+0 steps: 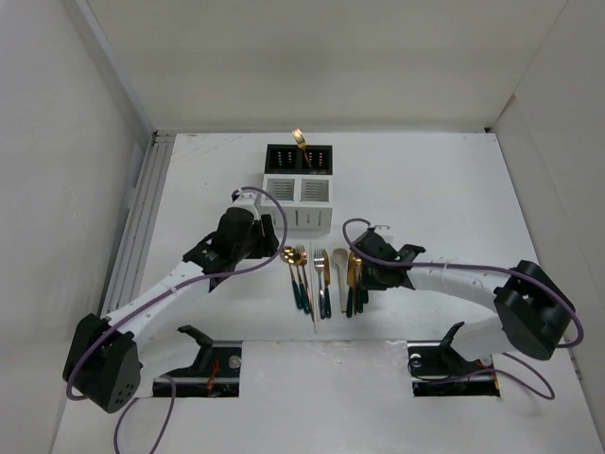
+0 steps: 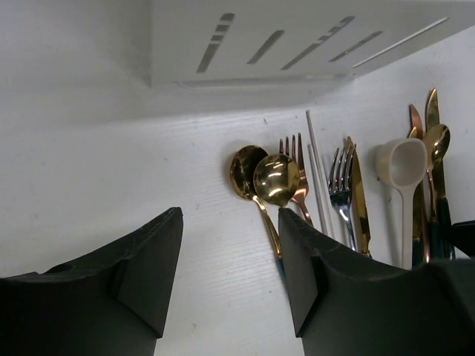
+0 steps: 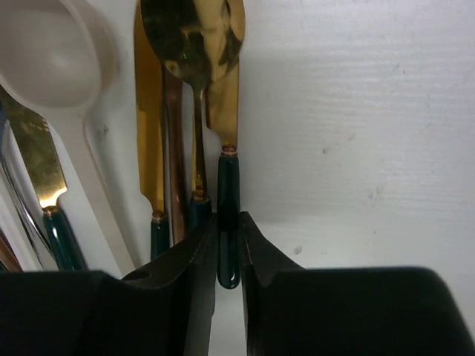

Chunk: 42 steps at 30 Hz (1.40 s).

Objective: Sort the eating utensils into containers

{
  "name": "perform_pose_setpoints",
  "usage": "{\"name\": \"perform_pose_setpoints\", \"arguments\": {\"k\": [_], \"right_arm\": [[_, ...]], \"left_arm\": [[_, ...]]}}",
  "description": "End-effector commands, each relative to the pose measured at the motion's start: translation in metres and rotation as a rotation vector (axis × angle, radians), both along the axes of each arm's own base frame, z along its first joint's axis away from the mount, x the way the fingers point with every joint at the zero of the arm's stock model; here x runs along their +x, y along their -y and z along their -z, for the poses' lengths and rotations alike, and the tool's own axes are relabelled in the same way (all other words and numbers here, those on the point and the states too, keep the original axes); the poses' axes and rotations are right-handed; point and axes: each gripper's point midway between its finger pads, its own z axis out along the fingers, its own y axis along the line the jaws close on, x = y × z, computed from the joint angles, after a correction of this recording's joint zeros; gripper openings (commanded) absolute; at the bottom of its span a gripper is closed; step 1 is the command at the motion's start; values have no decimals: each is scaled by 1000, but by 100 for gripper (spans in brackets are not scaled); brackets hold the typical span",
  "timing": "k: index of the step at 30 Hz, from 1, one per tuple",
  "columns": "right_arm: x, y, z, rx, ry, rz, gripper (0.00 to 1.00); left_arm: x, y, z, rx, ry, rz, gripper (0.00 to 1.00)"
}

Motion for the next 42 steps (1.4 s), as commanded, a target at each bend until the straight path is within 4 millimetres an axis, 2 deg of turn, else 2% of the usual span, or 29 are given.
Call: {"name": "perform_pose_setpoints", "arguments": {"k": [1,3,6,8,12,17,18,19,22,25,27,30,33,34,35,37,38,40,42], "right_arm": [[17,-11,-15,-15,45,10,23],[18,-15,-16,-7,40,6,22],[12,-16,-6,-7,2,-7,22],[4,-8,3,-27,-21,1,22],[-3,-3,12,-36,-51,15,37],[-10,0,30,-71,-112,17,37],[-8,-3,27,-65,-106,17,34],[-12,1,35,-94,-132,18,31],[-11,5,39,-120,-139,46,0],[-13,16,38,-146,-139,72,0],[-5,17,29,-102,-117,132,0],[1,26,18,-73,-104,232,0],[27,32,-16,-39,12,305,0],[35,41,-25,-54,51,334,0],[43,39,-39,-39,92,344,0],[53,51,-57,-83,157,363,0],[62,50,-70,-83,194,369,0],[74,54,-90,-117,261,336,0],[101,44,-129,-70,408,306,0]], "left_arm": [[6,-5,-20,-40,76,-32,52],[6,-12,-21,-45,86,-50,52],[6,-15,-19,-51,97,-59,54],[5,-16,-16,-50,96,-59,54],[5,-16,-22,-61,113,-59,54],[7,-24,-24,-80,125,-89,55],[7,-24,-24,-87,122,-94,55],[8,-27,-24,-87,123,-107,55],[9,-34,-23,-90,123,-123,55],[11,-39,-29,-99,141,-142,55],[12,-42,-29,-98,142,-151,55],[16,-46,-40,-111,170,-169,55],[20,-53,-49,-104,199,-179,55],[23,-57,-53,-95,213,-194,55],[23,-58,-56,-100,224,-194,55],[25,-68,-55,-85,230,-224,56],[26,-71,-59,-92,247,-233,56],[27,-77,-55,-86,240,-253,56],[29,-86,-58,-79,252,-276,56]]}}
